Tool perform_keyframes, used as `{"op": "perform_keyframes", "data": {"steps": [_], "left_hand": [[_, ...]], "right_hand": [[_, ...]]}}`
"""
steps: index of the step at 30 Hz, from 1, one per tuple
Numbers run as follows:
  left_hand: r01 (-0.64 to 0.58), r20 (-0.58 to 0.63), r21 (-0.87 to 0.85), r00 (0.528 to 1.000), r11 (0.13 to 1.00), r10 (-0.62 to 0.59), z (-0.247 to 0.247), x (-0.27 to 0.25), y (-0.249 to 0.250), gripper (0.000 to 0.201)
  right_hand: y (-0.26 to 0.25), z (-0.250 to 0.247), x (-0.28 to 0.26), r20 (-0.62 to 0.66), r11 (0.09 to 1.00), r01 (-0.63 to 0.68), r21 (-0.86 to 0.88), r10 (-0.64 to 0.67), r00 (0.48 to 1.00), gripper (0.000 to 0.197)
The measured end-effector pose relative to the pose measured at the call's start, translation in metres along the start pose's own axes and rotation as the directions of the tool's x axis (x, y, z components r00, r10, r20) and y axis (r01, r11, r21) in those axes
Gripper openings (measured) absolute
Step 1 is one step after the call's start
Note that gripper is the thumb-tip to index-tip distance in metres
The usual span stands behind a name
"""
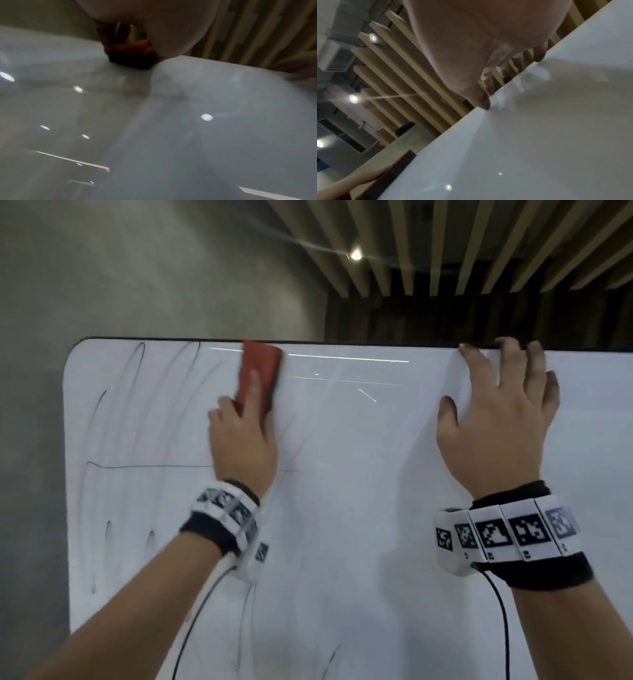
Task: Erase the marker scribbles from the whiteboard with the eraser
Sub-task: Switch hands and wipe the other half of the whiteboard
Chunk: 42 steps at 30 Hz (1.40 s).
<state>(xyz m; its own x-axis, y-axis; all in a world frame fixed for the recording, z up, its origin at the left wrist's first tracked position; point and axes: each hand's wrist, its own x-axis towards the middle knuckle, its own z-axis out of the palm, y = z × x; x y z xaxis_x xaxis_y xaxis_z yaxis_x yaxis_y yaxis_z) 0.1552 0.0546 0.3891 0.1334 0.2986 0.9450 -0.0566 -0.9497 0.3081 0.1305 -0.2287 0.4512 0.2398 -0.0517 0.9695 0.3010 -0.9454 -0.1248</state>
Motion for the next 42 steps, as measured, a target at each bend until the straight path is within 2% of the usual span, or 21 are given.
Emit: {"op": "perform_keyframes", "data": {"steps": [2, 4, 6, 7, 9, 12, 14, 16, 18, 21, 23, 25, 26, 28, 30, 32, 34, 36, 39, 40, 42], "left_hand": [[-0.268, 0.058, -0.045, 0.961, 0.962, 0.27, 0.0, -0.06, 0.019, 0.062], [-0.52, 0.131, -0.093, 0.839, 0.849, 0.528, -0.002, -0.11, 0.015, 0.069], [-0.662, 0.168, -0.088, 0.726, 0.744, 0.667, -0.003, -0.12, -0.005, 0.072], [-0.675, 0.166, -0.075, 0.717, 0.734, 0.677, -0.004, -0.108, -0.015, 0.071], [-0.584, 0.117, -0.045, 0.803, 0.811, 0.584, -0.004, -0.068, -0.03, 0.065], [-0.181, 0.055, 0.007, 0.982, 0.984, 0.18, -0.005, -0.003, -0.041, 0.058], [0.001, 0.039, 0.008, 0.999, 1.0, -0.001, -0.002, 0.001, -0.029, 0.059], [-0.132, 0.066, -0.06, 0.989, 0.989, 0.136, 0.0, -0.031, -0.006, 0.059], [-0.417, 0.102, -0.111, 0.898, 0.902, 0.428, -0.004, -0.075, 0.009, 0.057], [-0.582, 0.096, -0.121, 0.799, 0.804, 0.593, -0.005, -0.064, -0.013, 0.053], [-0.475, 0.073, -0.062, 0.875, 0.878, 0.479, -0.002, -0.028, -0.026, 0.054], [-0.162, 0.042, -0.062, 0.985, 0.985, 0.165, 0.003, 0.002, -0.027, 0.057], [-0.026, 0.041, -0.08, 0.999, 0.996, 0.029, 0.004, 0.007, -0.02, 0.058], [-0.016, 0.05, -0.106, 0.999, 0.994, 0.021, 0.003, -0.004, 0.0, 0.06], [-0.222, 0.085, -0.126, 0.969, 0.967, 0.234, -0.003, -0.022, 0.01, 0.058], [-0.347, 0.082, -0.113, 0.93, 0.931, 0.357, -0.006, -0.012, -0.007, 0.056], [-0.231, 0.053, -0.081, 0.97, 0.97, 0.236, -0.004, 0.025, -0.039, 0.057], [0.048, 0.04, -0.047, 0.998, 0.998, -0.046, -0.001, 0.07, -0.079, 0.061], [0.465, 0.103, -0.047, 0.883, 0.884, -0.459, -0.001, 0.112, -0.125, 0.06], [0.511, 0.1, -0.042, 0.857, 0.859, -0.505, 0.0, 0.112, -0.124, 0.059], [0.406, 0.059, -0.024, 0.913, 0.914, -0.404, -0.001, 0.086, -0.094, 0.061]], "right_hand": [[-0.009, -0.002, -0.001, 0.059, 0.999, -0.032, 0.027, 0.03, 0.998, 0.067], [-0.021, -0.005, 0.002, 0.127, 0.995, -0.07, 0.071, 0.06, 0.99, 0.072], [-0.032, -0.007, 0.008, 0.17, 0.992, -0.081, 0.094, 0.064, 0.983, 0.073], [-0.037, -0.007, 0.011, 0.179, 0.992, -0.078, 0.098, 0.06, 0.982, 0.073], [-0.042, -0.004, 0.012, 0.181, 0.995, -0.061, 0.073, 0.047, 0.982, 0.073], [-0.047, 0.01, -0.003, 0.162, 0.999, -0.029, -0.026, 0.032, 0.986, 0.075], [-0.051, 0.018, -0.011, 0.147, 0.997, -0.029, -0.071, 0.039, 0.988, 0.075], [-0.058, 0.022, -0.013, 0.145, 0.995, -0.049, -0.086, 0.062, 0.988, 0.075], [-0.061, 0.024, -0.015, 0.158, 0.995, -0.048, -0.085, 0.061, 0.986, 0.077], [-0.064, 0.025, -0.018, 0.164, 0.996, -0.037, -0.085, 0.05, 0.985, 0.079], [-0.06, 0.025, -0.019, 0.159, 0.996, -0.035, -0.087, 0.049, 0.986, 0.077], [-0.059, 0.026, -0.021, 0.158, 0.995, -0.027, -0.093, 0.041, 0.987, 0.076], [-0.06, 0.026, -0.021, 0.156, 0.995, -0.032, -0.09, 0.046, 0.987, 0.076], [-0.066, 0.026, -0.02, 0.15, 0.995, -0.07, -0.07, 0.08, 0.985, 0.077], [-0.077, 0.026, -0.018, 0.156, 0.994, -0.1, -0.053, 0.107, 0.982, 0.079], [-0.087, 0.025, -0.015, 0.158, 0.996, -0.069, -0.055, 0.077, 0.985, 0.081], [-0.096, 0.027, -0.012, 0.163, 0.996, 0.025, -0.08, -0.012, 0.987, 0.079], [-0.103, 0.031, -0.011, 0.186, 0.992, 0.096, -0.085, -0.079, 0.979, 0.077], [-0.112, 0.039, -0.008, 0.22, 0.987, 0.126, -0.1, -0.101, 0.97, 0.075], [-0.114, 0.041, -0.006, 0.217, 0.985, 0.133, -0.11, -0.107, 0.97, 0.074], [-0.121, 0.043, -0.002, 0.197, 0.982, 0.155, -0.11, -0.131, 0.972, 0.074]]}}
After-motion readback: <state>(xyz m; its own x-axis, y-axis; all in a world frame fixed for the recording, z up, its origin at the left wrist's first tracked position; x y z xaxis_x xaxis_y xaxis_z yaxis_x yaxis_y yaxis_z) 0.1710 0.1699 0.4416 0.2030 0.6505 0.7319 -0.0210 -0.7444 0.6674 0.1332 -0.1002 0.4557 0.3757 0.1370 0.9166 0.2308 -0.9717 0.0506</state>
